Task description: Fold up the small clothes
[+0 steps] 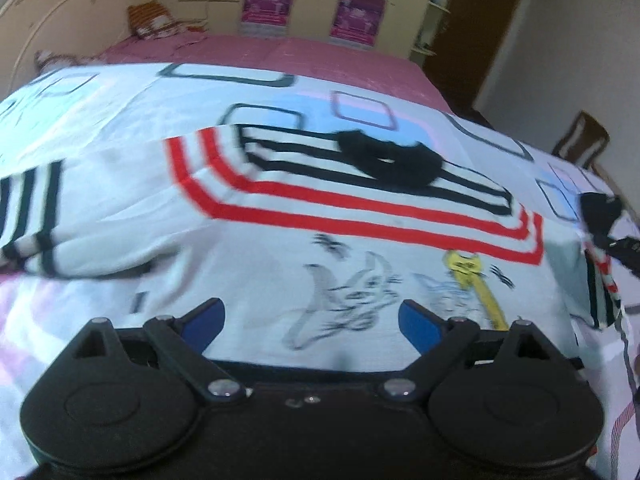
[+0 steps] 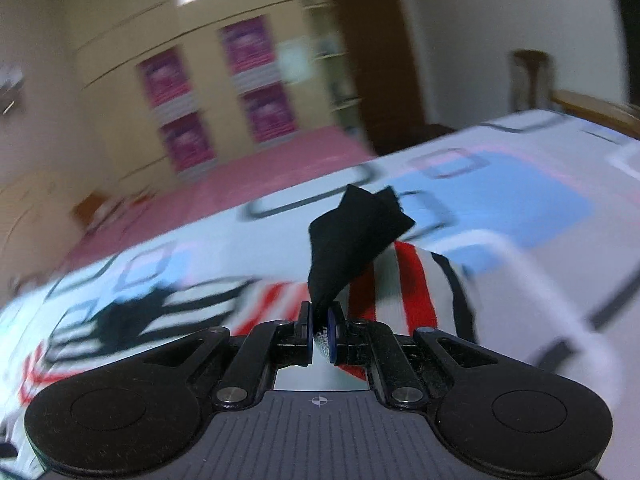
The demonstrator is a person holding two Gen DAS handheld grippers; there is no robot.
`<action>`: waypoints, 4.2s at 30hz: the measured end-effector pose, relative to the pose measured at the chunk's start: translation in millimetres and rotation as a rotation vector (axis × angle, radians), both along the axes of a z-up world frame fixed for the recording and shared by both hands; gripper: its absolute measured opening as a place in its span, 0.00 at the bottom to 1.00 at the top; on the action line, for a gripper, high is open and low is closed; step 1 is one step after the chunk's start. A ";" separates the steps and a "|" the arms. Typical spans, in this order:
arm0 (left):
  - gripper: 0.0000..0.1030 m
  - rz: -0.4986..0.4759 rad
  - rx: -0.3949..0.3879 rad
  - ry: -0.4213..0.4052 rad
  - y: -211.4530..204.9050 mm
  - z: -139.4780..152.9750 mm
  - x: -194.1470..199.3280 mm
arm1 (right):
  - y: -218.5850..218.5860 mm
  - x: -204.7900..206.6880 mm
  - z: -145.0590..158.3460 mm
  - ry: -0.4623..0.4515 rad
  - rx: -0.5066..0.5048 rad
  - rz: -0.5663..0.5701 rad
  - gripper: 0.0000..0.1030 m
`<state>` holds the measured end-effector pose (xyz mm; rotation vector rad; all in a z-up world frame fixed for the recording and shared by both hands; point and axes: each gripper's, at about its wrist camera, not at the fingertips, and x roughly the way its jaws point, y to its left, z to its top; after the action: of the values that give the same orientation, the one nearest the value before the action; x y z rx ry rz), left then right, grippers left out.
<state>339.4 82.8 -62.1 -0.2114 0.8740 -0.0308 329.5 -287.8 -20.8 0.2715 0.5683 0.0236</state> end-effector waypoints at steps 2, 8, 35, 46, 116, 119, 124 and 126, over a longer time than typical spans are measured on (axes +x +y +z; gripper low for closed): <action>0.84 0.014 -0.025 -0.008 19.4 0.6 -3.7 | 43.4 2.9 -4.5 0.011 -0.033 0.083 0.06; 0.83 0.047 -0.087 -0.073 56.2 10.7 -8.6 | 134.0 23.1 -35.6 0.060 -0.105 0.257 0.06; 0.64 -0.145 -0.191 0.008 -30.6 -48.3 95.9 | 18.2 -34.1 -58.8 0.167 -0.065 -0.002 0.40; 0.04 -0.172 -0.230 -0.144 -20.1 -9.6 91.6 | 8.9 -6.1 -71.2 0.184 -0.028 0.009 0.18; 0.63 -0.323 0.107 -0.094 -83.5 -58.2 139.8 | -35.6 160.2 -75.1 0.247 -0.025 0.182 0.01; 0.66 -0.316 0.099 -0.089 -89.5 -56.3 139.7 | -26.2 161.0 -73.7 0.259 -0.072 0.177 0.00; 0.71 -0.324 0.053 -0.159 -85.8 -33.1 110.6 | -16.2 136.8 -54.2 0.270 -0.052 0.214 0.01; 0.71 -0.324 0.040 -0.153 -83.8 -35.2 101.1 | -9.7 108.2 -49.0 0.269 -0.048 0.227 0.01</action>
<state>440.6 -1.0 -97.2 -0.0275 0.7482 -0.3271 437.7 -297.5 -69.8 0.1627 0.8643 0.1951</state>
